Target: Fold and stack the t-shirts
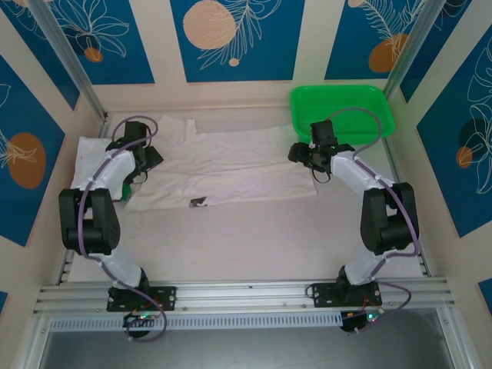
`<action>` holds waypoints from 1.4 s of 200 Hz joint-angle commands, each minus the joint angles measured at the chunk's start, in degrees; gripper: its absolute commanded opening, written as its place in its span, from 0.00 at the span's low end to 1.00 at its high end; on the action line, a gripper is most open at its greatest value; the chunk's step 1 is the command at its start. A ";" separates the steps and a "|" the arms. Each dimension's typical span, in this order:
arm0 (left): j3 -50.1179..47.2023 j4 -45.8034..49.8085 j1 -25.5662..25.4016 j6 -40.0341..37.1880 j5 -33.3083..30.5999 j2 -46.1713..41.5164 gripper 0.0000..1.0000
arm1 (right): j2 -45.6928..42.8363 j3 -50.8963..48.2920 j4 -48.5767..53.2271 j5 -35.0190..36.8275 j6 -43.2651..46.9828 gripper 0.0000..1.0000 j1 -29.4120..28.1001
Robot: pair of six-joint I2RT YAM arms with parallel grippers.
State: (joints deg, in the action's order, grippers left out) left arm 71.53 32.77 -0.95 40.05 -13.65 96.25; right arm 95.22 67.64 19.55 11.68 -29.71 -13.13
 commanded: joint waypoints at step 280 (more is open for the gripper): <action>-40.69 -12.63 -10.84 14.75 18.02 -15.60 0.98 | -17.04 -28.05 16.85 -0.48 -15.11 0.68 -1.97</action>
State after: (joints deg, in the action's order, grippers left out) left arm 34.35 6.44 -10.94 52.69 3.09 79.55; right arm 80.27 39.79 31.09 9.26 -44.84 -16.03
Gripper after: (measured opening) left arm 0.976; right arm 0.672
